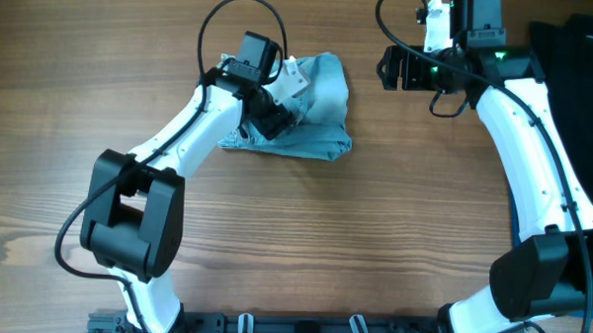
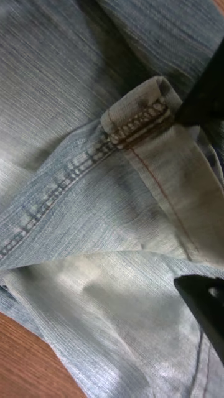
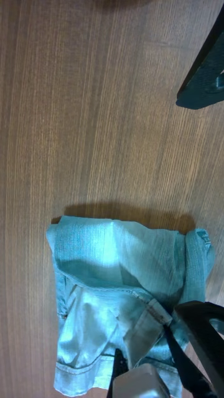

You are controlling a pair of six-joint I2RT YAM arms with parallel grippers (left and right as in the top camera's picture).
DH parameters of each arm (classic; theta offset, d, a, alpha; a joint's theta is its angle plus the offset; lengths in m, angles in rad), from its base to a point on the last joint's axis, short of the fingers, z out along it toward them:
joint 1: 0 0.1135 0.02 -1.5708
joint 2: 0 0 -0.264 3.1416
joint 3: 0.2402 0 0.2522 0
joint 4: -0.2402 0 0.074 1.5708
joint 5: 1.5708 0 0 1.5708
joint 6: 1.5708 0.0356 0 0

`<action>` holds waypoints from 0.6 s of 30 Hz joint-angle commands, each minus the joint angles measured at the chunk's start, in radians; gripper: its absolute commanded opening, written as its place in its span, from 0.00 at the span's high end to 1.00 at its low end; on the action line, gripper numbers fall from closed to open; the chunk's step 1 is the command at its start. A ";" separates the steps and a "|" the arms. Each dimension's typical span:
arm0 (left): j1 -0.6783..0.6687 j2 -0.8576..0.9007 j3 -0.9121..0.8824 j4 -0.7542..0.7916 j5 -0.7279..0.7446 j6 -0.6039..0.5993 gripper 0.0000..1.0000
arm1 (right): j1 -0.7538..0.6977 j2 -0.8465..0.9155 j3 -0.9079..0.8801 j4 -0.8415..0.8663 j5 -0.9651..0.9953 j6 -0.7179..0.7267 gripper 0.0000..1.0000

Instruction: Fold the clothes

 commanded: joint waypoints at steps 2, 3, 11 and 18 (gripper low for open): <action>-0.006 -0.010 -0.003 0.001 -0.060 0.004 0.20 | -0.002 -0.012 -0.001 0.003 0.014 -0.001 0.00; -0.017 -0.020 -0.003 0.023 -0.058 -0.024 0.18 | -0.002 -0.012 -0.001 0.003 0.014 -0.001 0.00; -0.061 -0.087 -0.003 0.059 -0.010 -0.240 0.26 | -0.002 -0.012 -0.001 0.003 0.014 0.000 0.00; -0.068 0.001 -0.005 0.061 0.010 -0.281 0.30 | -0.002 -0.012 -0.001 0.003 0.014 -0.001 0.00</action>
